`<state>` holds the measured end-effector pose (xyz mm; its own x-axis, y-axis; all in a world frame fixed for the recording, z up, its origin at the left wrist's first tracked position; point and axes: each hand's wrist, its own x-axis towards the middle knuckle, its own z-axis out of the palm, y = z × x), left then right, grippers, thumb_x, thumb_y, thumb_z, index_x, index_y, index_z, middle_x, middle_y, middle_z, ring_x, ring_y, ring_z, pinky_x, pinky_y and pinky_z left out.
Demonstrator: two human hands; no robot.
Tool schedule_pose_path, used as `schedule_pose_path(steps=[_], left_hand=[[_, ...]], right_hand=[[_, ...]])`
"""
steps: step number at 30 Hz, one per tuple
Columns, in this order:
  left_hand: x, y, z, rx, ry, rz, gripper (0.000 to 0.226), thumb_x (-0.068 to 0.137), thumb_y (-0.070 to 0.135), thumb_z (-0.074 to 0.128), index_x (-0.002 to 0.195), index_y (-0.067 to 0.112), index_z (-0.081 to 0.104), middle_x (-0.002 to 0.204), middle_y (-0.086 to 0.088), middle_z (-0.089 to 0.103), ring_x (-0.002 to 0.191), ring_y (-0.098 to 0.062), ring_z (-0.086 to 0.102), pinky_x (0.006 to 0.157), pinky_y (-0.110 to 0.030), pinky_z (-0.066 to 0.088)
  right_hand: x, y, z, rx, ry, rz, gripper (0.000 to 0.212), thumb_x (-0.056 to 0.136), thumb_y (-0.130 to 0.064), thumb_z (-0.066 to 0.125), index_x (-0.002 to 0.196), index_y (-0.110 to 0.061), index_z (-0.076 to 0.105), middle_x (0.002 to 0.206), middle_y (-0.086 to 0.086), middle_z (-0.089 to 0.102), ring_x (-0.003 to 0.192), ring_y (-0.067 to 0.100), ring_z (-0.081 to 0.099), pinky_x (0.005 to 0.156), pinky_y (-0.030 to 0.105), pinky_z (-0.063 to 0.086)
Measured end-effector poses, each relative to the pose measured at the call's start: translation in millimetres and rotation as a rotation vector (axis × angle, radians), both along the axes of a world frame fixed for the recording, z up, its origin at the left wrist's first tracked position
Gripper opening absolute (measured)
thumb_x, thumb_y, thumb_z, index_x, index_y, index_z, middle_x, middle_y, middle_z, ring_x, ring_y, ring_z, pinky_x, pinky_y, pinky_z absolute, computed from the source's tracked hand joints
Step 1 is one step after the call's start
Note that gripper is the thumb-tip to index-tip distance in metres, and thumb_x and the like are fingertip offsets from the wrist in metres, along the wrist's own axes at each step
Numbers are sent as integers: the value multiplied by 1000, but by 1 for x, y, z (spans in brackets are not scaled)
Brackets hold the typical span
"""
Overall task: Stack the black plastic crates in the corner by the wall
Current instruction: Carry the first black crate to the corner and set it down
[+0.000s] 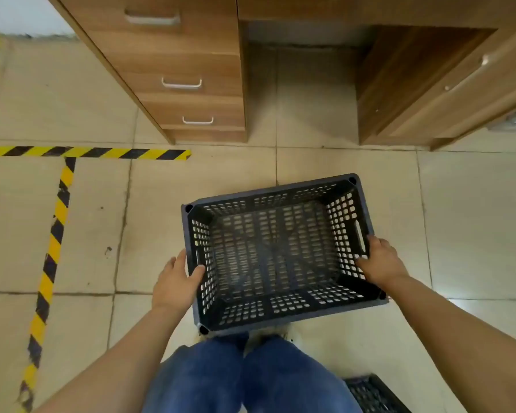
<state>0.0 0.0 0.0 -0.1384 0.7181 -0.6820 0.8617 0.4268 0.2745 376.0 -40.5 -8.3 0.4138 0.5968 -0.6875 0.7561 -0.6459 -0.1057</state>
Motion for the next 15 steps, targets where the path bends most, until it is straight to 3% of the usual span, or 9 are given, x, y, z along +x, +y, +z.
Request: schedule_pose_path(steps=[6, 10, 12, 15], left_hand=[[-4, 5, -55, -42, -112, 121, 65, 77, 41, 57, 136, 29, 32, 129, -6, 55, 112, -28, 56, 94, -47, 48], [2, 4, -70, 2, -188, 208, 57, 72, 15, 69, 116, 25, 35, 113, -7, 59, 99, -27, 62, 84, -48, 54], [8, 7, -68, 11, -233, 323, 57, 72, 8, 70, 116, 20, 35, 113, -9, 58, 100, -29, 61, 87, -48, 52], [11, 17, -62, -39, -284, 487, 51, 76, 0, 66, 112, 15, 34, 110, -12, 58, 99, -34, 61, 90, -51, 50]], right_hand=[[4, 22, -54, -1, -49, -75, 77, 88, -28, 58, 146, -4, 14, 144, 24, 29, 128, 43, 31, 105, 50, 31], [3, 29, -66, 23, -55, -146, 78, 90, -29, 55, 148, -5, 8, 144, 27, 27, 128, 45, 30, 104, 49, 30], [4, 29, -68, 37, -42, -192, 75, 90, -29, 55, 147, -7, 12, 141, 27, 31, 126, 45, 33, 103, 50, 31], [15, 30, -66, 110, 89, -388, 62, 88, -38, 55, 136, -4, 36, 131, 27, 47, 116, 45, 48, 100, 52, 40]])
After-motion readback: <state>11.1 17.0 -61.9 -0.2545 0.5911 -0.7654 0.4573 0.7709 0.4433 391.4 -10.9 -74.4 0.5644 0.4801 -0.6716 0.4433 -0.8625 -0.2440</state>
